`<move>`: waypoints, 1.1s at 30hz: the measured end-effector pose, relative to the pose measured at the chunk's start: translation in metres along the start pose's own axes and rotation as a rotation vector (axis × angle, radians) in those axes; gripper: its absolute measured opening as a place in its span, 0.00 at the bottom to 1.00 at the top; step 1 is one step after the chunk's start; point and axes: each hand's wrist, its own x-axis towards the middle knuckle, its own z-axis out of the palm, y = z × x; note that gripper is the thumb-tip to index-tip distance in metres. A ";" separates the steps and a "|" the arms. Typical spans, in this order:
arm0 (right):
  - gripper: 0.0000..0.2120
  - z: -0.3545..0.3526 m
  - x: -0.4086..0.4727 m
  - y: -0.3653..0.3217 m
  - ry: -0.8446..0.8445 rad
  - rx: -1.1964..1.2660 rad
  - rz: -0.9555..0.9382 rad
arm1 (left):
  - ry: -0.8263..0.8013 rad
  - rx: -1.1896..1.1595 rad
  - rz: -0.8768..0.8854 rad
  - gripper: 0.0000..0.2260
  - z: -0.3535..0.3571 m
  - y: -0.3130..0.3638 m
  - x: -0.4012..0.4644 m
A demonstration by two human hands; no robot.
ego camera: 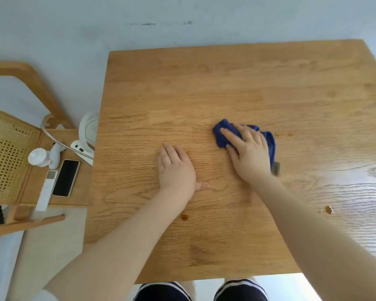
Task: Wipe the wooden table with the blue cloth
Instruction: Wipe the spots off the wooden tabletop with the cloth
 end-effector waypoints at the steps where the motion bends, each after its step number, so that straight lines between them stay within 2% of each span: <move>1: 0.20 -0.002 -0.012 -0.001 -0.013 0.011 -0.030 | 0.022 0.018 0.061 0.55 -0.001 -0.001 0.001; 4: 0.19 -0.009 -0.029 0.008 -0.042 0.076 -0.158 | 0.031 0.079 0.268 0.50 -0.008 0.000 0.009; 6: 0.18 -0.010 -0.019 0.023 -0.054 0.104 -0.223 | 0.006 0.126 0.303 0.49 -0.012 0.005 0.014; 8: 0.18 -0.007 0.004 0.039 -0.008 0.078 -0.188 | -0.001 0.154 0.282 0.49 -0.014 0.011 0.017; 10: 0.18 -0.007 0.039 0.053 0.029 0.058 -0.076 | -0.021 0.154 0.249 0.49 -0.017 0.016 0.016; 13: 0.19 -0.006 0.067 0.060 -0.006 0.043 0.028 | -0.070 0.126 0.205 0.50 -0.020 0.021 0.011; 17: 0.19 -0.011 0.027 0.052 -0.013 0.060 -0.038 | -0.132 0.051 0.147 0.49 -0.023 0.023 0.007; 20: 0.20 -0.020 -0.014 0.056 -0.081 0.088 -0.183 | -0.142 0.021 0.094 0.45 -0.028 0.027 0.009; 23: 0.19 -0.026 -0.002 0.077 -0.141 0.124 -0.324 | -0.148 -0.050 0.023 0.41 -0.035 0.039 0.012; 26: 0.21 -0.025 0.041 0.094 -0.094 0.110 -0.248 | -0.090 -0.080 -0.042 0.40 -0.033 0.057 0.014; 29: 0.20 -0.024 0.073 0.102 -0.094 0.091 -0.170 | -0.001 -0.128 -0.015 0.38 -0.026 0.076 0.014; 33: 0.19 -0.029 0.042 0.107 -0.105 0.110 -0.203 | 0.052 -0.194 0.046 0.40 -0.017 0.108 0.010</move>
